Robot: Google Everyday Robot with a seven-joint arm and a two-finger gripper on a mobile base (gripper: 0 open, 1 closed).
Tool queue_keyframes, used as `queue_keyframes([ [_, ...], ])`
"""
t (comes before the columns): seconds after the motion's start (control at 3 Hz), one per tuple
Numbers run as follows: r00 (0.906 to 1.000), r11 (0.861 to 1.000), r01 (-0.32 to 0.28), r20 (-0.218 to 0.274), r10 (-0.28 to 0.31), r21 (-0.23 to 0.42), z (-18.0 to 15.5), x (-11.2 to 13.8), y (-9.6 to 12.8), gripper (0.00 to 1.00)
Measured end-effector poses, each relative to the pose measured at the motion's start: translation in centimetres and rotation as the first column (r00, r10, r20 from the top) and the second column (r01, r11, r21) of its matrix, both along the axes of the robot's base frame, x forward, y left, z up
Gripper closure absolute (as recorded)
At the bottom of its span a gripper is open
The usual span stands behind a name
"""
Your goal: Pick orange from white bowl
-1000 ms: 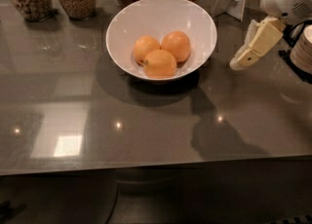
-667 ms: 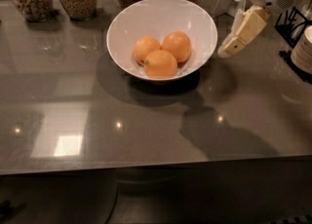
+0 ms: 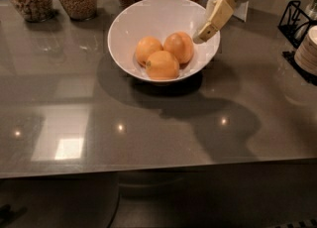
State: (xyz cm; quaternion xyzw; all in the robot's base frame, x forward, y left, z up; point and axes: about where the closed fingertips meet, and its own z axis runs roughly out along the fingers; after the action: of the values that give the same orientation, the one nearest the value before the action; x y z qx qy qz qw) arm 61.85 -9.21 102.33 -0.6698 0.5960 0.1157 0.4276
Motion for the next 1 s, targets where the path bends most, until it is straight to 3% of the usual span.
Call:
queue_keyframes([
  [0.33, 1.0, 1.0, -0.001, 0.0, 0.001, 0.0, 0.0, 0.0, 0.0, 0.0],
  [0.67, 0.9983, 0.998, -0.059, -0.002, 0.059, -0.014, -1.1, 1.3, 1.1, 0.0],
  [1.0, 0.9891, 0.987, -0.147, -0.01, 0.147, -0.062, -2.9, 2.5, 2.4, 0.0],
])
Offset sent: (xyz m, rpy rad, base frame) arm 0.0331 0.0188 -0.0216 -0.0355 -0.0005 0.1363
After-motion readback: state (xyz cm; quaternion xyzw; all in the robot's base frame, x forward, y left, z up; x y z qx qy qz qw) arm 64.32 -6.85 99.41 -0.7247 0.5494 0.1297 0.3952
